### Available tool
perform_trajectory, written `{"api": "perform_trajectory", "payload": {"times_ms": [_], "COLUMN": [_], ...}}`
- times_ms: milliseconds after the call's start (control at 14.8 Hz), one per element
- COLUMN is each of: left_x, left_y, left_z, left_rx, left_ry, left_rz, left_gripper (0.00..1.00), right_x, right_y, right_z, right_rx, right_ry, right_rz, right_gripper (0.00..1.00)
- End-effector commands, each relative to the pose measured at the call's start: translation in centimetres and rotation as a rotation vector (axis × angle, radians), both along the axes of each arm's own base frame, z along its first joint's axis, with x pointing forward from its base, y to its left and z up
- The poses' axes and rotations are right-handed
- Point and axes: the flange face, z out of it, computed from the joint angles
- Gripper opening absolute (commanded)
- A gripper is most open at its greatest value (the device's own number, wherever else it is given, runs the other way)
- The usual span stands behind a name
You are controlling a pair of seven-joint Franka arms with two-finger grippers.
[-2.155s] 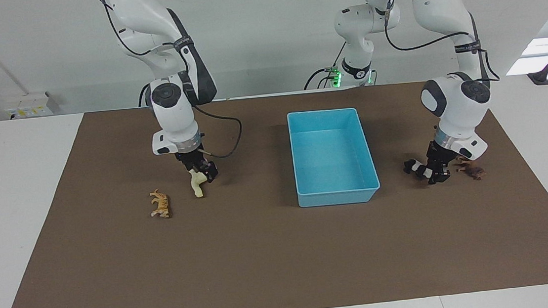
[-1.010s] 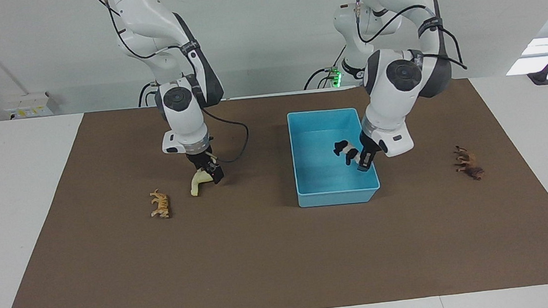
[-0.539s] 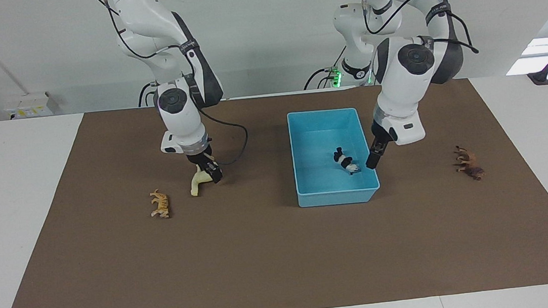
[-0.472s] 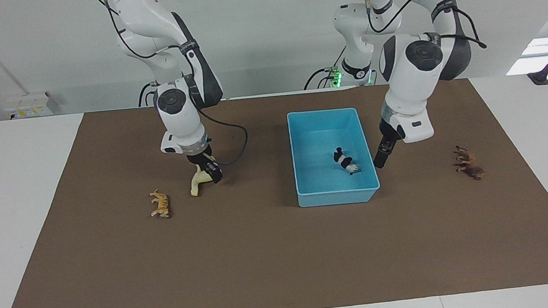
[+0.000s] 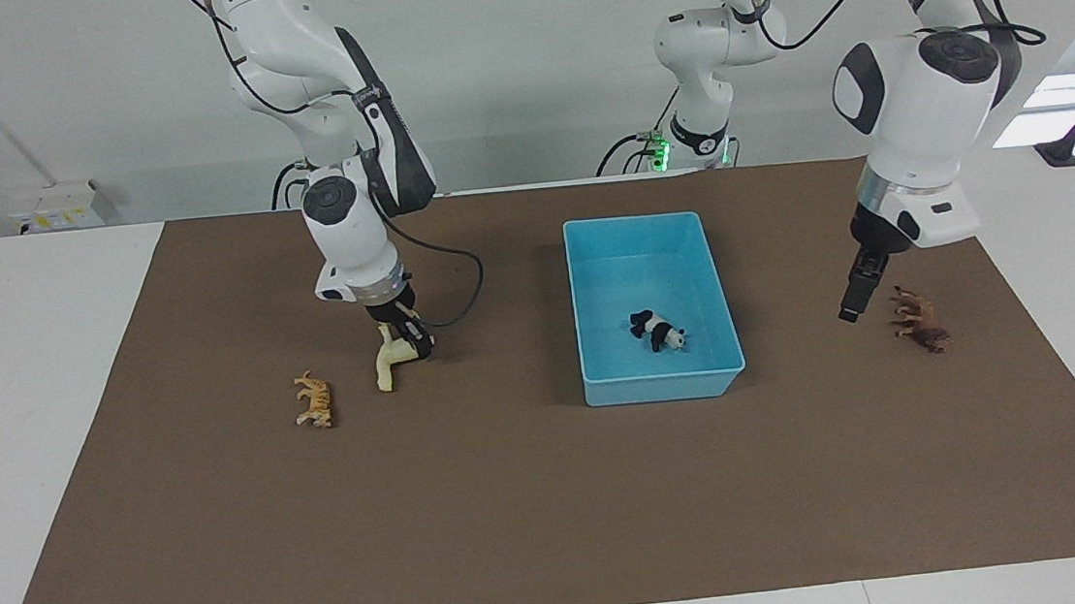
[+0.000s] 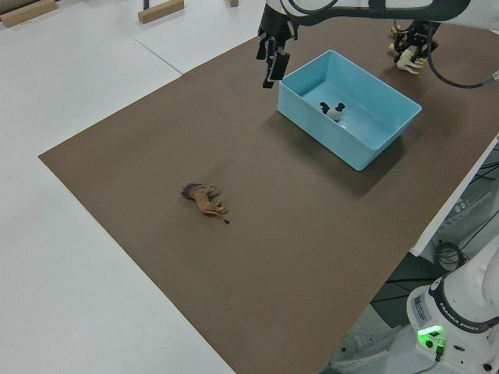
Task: Put all toys into storage box
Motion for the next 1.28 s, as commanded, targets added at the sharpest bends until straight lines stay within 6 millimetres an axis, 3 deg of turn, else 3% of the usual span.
{"api": "perform_trajectory", "payload": {"times_ms": [0, 202, 337, 404, 606, 741, 876, 1010, 1078, 1212], "left_x": [0.0, 1.0, 1.7, 1.6, 2.4, 2.3, 1.9, 1.3, 1.1, 0.4], "left_y": [7.8, 12.1, 15.6, 16.9, 17.5, 18.8, 20.5, 20.7, 20.5, 20.0], "left_z": [-1.7, -4.6, -8.1, -9.2, -13.9, -15.6, -16.6, -17.9, -18.3, -19.3], "left_rx": [0.067, 0.110, 0.143, 0.154, 0.147, 0.153, 0.158, 0.157, 0.155, 0.142], "left_ry": [0.010, 0.002, -0.010, 0.006, 0.054, 0.051, 0.062, 0.063, 0.065, 0.075], "left_rz": [-0.248, -0.398, -0.486, -0.548, -0.666, -0.673, -0.718, -0.731, -0.733, -0.727], "left_gripper": [1.00, 1.00, 1.00, 1.00, 1.00, 1.00, 1.00, 1.00, 1.00, 1.00], "right_x": [-0.3, 0.0, 0.8, 1.8, 5.4, 7.4, 7.7, 7.0, 6.3, 4.1], "right_y": [-1.0, -0.7, 0.7, 2.0, 5.7, 10.6, 18.2, 25.3, 28.1, 33.8], "right_z": [-0.5, -0.2, 1.2, 2.4, 8.8, 13.3, 17.7, 20.8, 20.8, 17.3], "right_rx": [0.010, 0.012, 0.017, 0.022, 0.039, 0.056, 0.064, 0.059, 0.046, 0.024], "right_ry": [-0.007, -0.021, -0.024, -0.013, 0.035, 0.045, 0.030, -0.017, -0.039, -0.058], "right_rz": [-0.012, 0.000, 0.046, 0.063, 0.093, 0.113, 0.151, 0.194, 0.205, 0.247], "right_gripper": [0.00, 0.00, 0.00, 0.00, 0.00, 0.00, 0.00, 0.00, 0.00, 0.00]}}
